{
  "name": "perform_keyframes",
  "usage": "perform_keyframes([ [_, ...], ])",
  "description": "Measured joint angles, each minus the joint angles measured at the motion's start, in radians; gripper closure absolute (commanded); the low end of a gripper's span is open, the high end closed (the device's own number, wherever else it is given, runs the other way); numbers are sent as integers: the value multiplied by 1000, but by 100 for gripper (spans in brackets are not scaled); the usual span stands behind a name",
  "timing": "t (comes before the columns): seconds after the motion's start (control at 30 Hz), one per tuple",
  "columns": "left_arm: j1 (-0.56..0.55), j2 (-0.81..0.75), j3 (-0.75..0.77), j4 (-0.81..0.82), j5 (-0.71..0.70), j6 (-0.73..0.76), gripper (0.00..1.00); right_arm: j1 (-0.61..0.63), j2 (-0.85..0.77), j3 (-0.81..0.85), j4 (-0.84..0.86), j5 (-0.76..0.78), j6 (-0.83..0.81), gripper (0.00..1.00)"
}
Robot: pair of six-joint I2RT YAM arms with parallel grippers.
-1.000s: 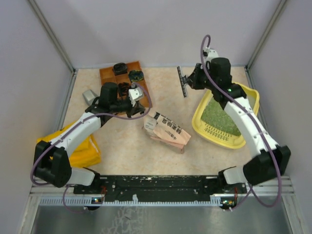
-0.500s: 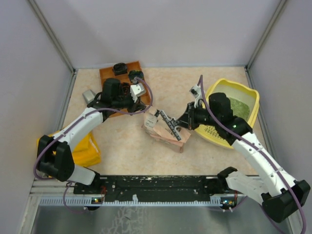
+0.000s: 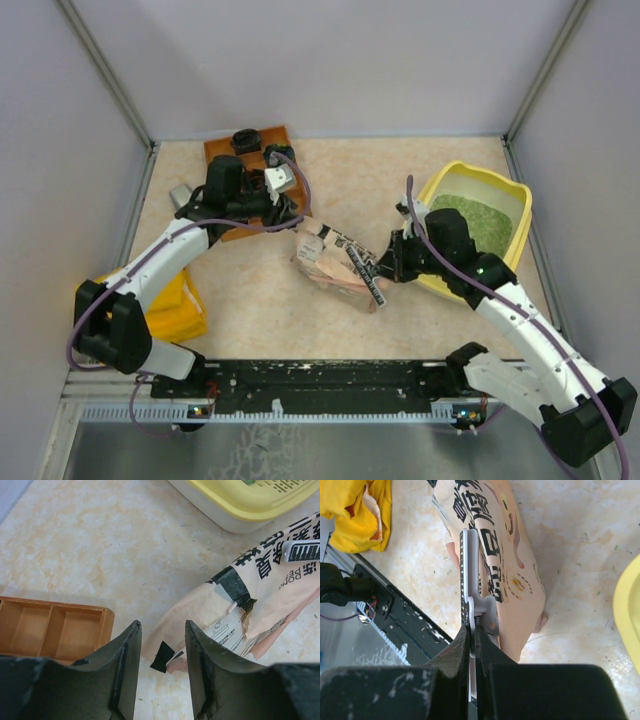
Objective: Fill the litter box with clean litter
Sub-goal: Pick up the clamp at the center of the board.
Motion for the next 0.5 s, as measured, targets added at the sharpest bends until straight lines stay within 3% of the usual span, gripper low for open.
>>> perform_keyframes([
  [0.5, -29, -140, -34, 142, -8, -213, 37, 0, -34, -13, -13, 13, 0, 100],
])
